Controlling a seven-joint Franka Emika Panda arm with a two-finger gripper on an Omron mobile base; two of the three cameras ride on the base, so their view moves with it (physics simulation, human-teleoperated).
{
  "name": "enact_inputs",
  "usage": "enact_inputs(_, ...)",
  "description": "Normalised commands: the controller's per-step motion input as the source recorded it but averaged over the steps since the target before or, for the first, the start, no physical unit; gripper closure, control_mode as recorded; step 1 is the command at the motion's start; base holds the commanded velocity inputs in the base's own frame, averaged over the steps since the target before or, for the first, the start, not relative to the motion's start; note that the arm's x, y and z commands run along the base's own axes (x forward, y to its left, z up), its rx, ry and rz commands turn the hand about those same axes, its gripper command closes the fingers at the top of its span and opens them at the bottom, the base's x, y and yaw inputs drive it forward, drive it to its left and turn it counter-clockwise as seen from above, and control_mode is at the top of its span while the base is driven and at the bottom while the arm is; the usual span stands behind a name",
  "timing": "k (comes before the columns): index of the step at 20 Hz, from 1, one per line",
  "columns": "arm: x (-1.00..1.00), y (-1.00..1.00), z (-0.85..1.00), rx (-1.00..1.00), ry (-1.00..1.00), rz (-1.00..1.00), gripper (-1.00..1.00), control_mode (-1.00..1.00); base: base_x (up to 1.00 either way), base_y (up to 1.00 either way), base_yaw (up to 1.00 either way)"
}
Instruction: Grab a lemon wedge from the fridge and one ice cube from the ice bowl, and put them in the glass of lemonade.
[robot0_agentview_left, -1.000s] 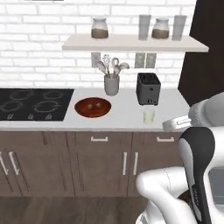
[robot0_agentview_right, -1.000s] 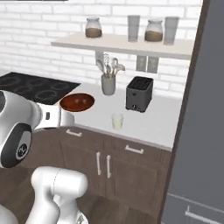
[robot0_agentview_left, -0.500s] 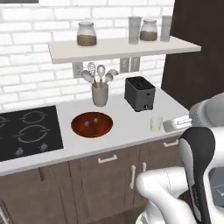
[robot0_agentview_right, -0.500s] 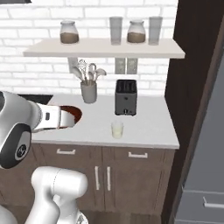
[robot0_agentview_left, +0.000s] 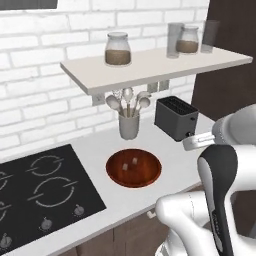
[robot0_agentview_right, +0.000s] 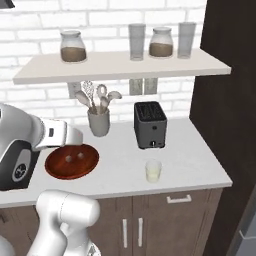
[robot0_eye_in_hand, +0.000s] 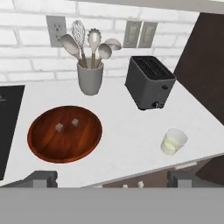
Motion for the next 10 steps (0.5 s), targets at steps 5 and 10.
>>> enact_inputs(5, 0.0, 0.0, 0.0, 0.0, 0.0, 0.0, -1.0, 1.0, 0.62, 0.01, -0.3)
enact_inputs(10, 0.24, 0.09, -0.02, 0.0, 0.0, -0.04, -1.0, -1.0, 0.35, 0.04, -0.16)
